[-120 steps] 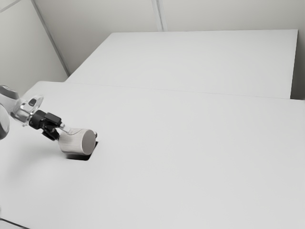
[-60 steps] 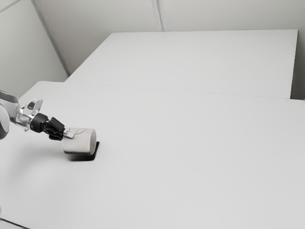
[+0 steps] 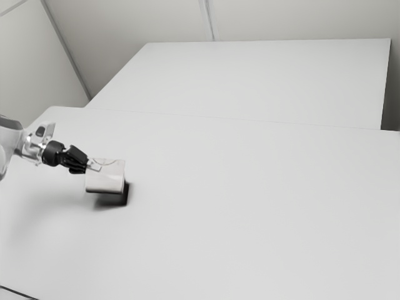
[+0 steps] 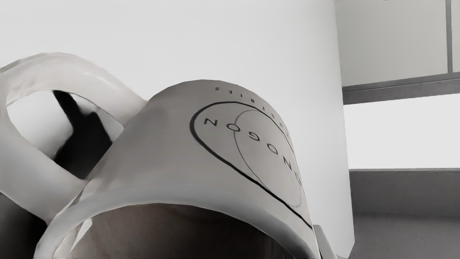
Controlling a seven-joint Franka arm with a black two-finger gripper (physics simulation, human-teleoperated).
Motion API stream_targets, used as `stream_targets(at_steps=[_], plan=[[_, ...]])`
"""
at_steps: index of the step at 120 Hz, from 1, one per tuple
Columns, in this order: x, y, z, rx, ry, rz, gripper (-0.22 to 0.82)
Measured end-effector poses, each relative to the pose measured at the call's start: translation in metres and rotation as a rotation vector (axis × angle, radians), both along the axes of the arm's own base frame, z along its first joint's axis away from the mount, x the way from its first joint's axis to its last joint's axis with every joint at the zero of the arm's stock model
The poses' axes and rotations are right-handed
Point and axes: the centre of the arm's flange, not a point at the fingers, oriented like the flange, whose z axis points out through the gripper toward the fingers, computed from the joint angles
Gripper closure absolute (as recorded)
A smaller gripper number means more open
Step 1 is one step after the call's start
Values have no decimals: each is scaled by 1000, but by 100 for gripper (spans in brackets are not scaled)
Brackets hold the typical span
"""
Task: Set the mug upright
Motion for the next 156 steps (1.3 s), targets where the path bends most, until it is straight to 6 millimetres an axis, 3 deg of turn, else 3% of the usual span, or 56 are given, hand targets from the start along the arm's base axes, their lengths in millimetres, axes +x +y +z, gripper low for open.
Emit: stream_targets(at_steps=[8, 19, 26, 38, 52, 71, 98, 119, 156], plan=[[9, -14, 16, 30, -19, -5, 78], [25, -54, 49, 122, -42, -43, 78], [35, -77, 60, 192, -30, -63, 78], [43, -98, 62, 309, 23, -58, 78], [47, -108, 64, 414, 86, -20, 78], [48, -140, 57, 536, 169, 27, 78], [56, -168, 63, 749, 258, 96, 78], [59, -187, 61, 818, 339, 189, 78], [61, -191, 50, 896, 487, 354, 78]])
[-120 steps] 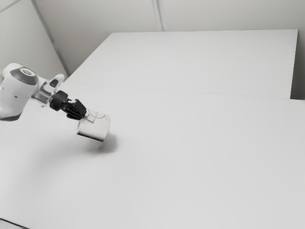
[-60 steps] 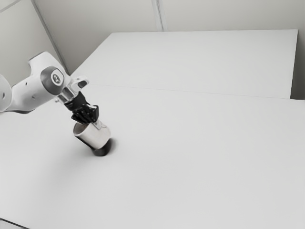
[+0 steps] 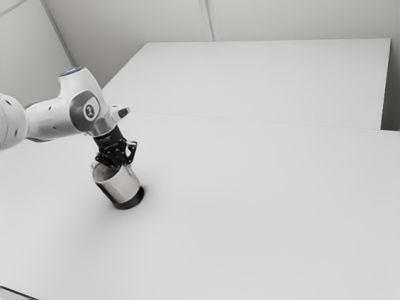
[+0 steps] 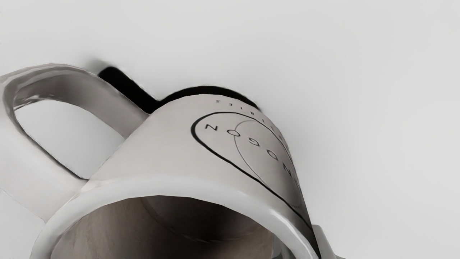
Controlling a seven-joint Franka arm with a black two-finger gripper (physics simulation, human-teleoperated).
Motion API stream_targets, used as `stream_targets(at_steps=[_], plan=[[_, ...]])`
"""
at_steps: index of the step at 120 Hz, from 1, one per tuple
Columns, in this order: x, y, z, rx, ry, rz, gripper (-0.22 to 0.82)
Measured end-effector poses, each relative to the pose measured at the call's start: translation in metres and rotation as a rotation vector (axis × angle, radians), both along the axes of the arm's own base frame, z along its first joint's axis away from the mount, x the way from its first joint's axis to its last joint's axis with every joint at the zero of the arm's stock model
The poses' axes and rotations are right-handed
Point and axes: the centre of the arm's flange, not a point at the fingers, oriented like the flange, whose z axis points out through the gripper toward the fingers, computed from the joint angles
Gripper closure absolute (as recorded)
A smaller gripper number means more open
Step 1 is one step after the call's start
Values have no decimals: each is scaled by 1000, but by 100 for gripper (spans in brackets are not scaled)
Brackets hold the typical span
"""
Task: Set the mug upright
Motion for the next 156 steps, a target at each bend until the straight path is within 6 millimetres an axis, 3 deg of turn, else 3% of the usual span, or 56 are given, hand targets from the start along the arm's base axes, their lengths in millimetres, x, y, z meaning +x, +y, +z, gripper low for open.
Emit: stream_targets(at_steps=[18, 35, 46, 71, 96, 124, 135, 156], plan=[[6, -16, -13, 35, 42, 50, 78], [6, -14, -26, 63, 80, 109, 78], [9, -14, -24, 79, 84, 135, 77], [14, -19, -19, 102, 103, 165, 34], [13, -19, -12, 100, 104, 193, 13], [22, -14, 53, 82, 12, 124, 4], [26, -11, 92, 107, -53, 47, 3], [33, -3, 190, 169, -150, -91, 1]])
